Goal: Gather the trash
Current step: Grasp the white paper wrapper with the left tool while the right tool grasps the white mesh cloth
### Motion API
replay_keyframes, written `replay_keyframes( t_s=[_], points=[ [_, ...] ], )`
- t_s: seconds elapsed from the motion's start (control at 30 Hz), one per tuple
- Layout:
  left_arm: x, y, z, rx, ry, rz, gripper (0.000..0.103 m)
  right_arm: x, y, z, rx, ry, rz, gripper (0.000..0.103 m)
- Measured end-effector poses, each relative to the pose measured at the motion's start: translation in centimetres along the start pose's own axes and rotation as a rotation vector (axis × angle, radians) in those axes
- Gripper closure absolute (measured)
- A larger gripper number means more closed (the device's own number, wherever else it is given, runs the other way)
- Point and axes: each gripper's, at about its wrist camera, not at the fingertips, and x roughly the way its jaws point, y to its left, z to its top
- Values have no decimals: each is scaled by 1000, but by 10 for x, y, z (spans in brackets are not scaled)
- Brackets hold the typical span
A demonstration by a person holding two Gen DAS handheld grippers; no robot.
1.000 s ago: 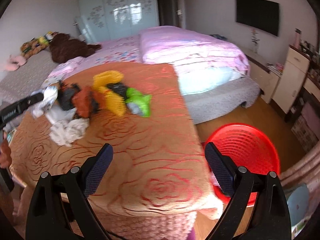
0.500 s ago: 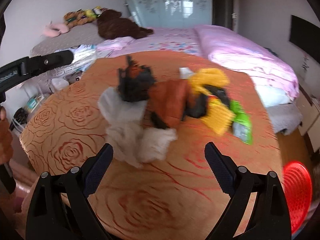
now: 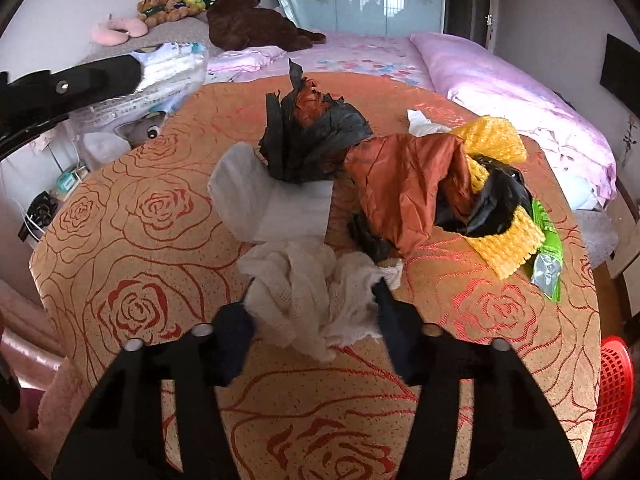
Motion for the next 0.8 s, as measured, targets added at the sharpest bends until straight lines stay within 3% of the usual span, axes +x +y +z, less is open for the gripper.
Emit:
replay_keyframes(
  t_s=[0.2,0.8],
  points=[
    [-1,-7,-3,12,2,-11,80,-24,-15,-10,43,-37,-21,63],
    [5,-62,-2,108,0,-90,80,-115,-104,-30,231,-192,-215,63]
  ],
)
